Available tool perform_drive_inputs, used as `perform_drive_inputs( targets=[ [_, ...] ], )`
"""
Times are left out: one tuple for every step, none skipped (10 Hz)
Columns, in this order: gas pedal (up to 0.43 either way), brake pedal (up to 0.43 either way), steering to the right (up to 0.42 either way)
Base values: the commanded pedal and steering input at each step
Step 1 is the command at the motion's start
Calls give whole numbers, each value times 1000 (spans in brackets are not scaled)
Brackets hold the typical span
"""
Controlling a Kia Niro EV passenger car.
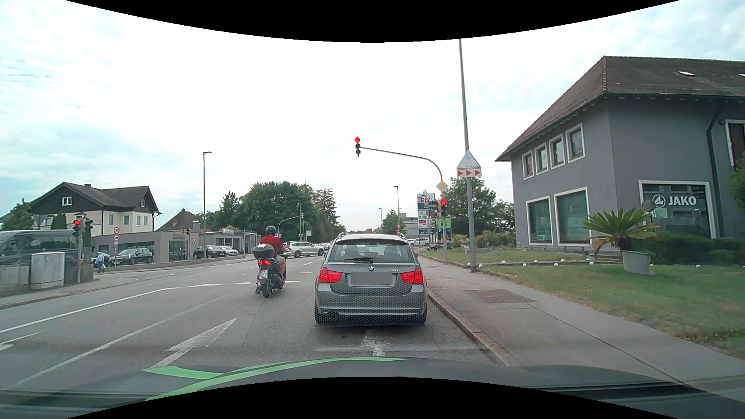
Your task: Follow the waypoints while adhering to traffic rules and regulations
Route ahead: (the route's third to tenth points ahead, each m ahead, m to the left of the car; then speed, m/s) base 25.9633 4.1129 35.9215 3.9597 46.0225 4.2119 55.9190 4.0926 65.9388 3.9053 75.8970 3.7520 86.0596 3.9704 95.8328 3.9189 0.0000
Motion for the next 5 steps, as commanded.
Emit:
perform_drive_inputs(
  targets=[
    [0, 384, 1],
    [0, 384, 1],
    [0, 384, 1],
    [0, 384, 1],
    [0, 384, 1]
  ],
)
